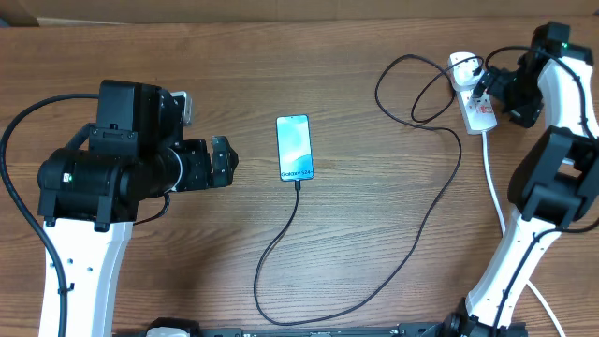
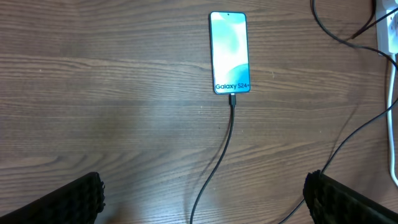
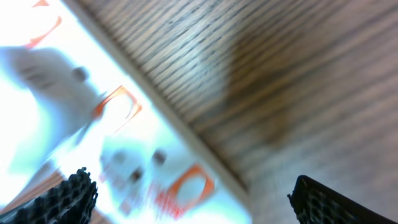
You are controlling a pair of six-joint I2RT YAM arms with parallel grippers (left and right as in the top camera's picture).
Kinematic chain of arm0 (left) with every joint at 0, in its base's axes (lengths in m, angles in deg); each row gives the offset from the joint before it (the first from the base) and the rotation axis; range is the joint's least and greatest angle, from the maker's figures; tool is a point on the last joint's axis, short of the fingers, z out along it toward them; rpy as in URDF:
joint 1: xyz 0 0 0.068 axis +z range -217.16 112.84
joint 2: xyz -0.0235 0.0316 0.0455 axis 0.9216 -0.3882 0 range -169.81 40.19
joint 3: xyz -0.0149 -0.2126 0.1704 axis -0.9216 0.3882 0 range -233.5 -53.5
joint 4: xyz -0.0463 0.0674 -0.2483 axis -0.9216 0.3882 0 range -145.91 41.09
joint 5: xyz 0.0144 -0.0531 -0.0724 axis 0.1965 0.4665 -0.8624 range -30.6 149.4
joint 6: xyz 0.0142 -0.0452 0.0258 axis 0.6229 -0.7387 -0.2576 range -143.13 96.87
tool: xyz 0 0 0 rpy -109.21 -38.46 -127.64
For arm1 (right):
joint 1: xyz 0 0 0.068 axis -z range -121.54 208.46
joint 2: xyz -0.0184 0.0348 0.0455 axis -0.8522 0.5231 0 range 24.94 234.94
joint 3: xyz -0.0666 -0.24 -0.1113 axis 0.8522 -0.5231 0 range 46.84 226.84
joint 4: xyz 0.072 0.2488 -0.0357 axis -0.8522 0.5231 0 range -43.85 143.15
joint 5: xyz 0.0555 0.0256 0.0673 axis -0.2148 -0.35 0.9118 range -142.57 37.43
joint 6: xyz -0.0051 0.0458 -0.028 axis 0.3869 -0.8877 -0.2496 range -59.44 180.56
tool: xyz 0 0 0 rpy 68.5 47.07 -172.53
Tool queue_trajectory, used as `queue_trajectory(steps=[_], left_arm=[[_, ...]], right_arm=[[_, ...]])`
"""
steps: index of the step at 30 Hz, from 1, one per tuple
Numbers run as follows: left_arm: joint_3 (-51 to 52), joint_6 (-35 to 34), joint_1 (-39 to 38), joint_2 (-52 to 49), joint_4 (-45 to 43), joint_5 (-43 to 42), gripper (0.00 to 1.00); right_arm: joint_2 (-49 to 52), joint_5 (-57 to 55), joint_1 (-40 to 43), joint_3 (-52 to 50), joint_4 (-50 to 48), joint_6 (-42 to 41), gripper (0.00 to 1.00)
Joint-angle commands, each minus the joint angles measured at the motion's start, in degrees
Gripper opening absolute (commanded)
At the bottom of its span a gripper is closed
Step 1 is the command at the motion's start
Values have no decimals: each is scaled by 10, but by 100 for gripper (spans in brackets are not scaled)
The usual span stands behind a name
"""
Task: Plug charger to phone and switch on socket
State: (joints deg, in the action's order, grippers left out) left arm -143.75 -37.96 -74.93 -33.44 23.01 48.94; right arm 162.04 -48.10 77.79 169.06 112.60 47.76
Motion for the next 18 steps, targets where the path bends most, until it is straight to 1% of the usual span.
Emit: queue_trajectory(steps=[1,6,10,14,18], left_arm=[[1,7,-2,5,11,4,100],[1,7,-2,5,29,4,100],[1,7,-2,5,34,4,99],[1,7,-2,5,34,4,99],[1,7,-2,5,34,4,100]], right_arm=[[-138,0,2,25,16,-10,100],[-266,13,0,25,88,-49,100],[-348,34,-16,25,154,-50,100],[-412,33,-45,22,205,-50,100],[-471,30,-99,22,234,-50,100]])
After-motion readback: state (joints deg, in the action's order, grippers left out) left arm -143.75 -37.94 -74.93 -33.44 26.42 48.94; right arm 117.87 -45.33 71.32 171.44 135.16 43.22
